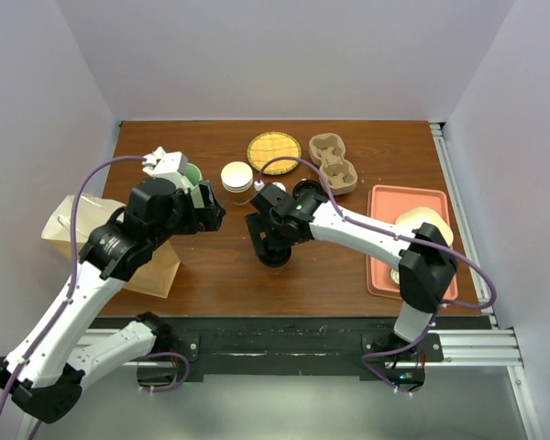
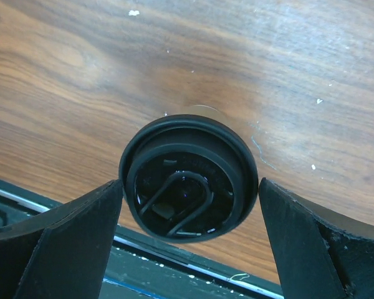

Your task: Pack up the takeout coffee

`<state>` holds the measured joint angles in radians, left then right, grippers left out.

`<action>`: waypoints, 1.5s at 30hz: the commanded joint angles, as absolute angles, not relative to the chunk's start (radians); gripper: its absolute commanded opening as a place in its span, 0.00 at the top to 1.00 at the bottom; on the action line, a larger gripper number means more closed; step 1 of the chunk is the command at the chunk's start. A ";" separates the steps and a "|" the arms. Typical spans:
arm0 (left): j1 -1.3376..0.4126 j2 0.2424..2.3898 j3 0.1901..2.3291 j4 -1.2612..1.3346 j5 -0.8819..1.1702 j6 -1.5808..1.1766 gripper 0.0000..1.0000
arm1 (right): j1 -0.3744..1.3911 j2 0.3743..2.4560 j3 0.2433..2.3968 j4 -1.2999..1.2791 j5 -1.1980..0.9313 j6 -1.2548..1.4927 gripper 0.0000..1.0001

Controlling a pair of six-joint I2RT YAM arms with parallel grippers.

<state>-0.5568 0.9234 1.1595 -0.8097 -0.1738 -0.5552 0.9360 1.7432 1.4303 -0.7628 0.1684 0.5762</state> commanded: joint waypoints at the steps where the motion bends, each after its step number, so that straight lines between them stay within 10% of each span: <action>1: -0.558 0.881 1.184 -0.830 -0.238 -0.537 0.00 | 0.962 1.762 1.494 -0.816 0.222 0.554 0.06; 14: -0.558 0.853 1.184 -0.824 -0.259 -0.529 0.00 | 0.893 1.674 1.388 -0.838 0.298 0.591 0.28; 35: -0.560 0.904 1.269 -0.861 -0.222 -0.505 0.00 | 0.276 1.594 1.223 -0.595 0.153 0.495 0.30; 45: -0.558 0.920 1.325 -0.945 -0.331 -0.494 0.00 | 0.261 1.617 1.242 -0.630 0.164 0.500 0.05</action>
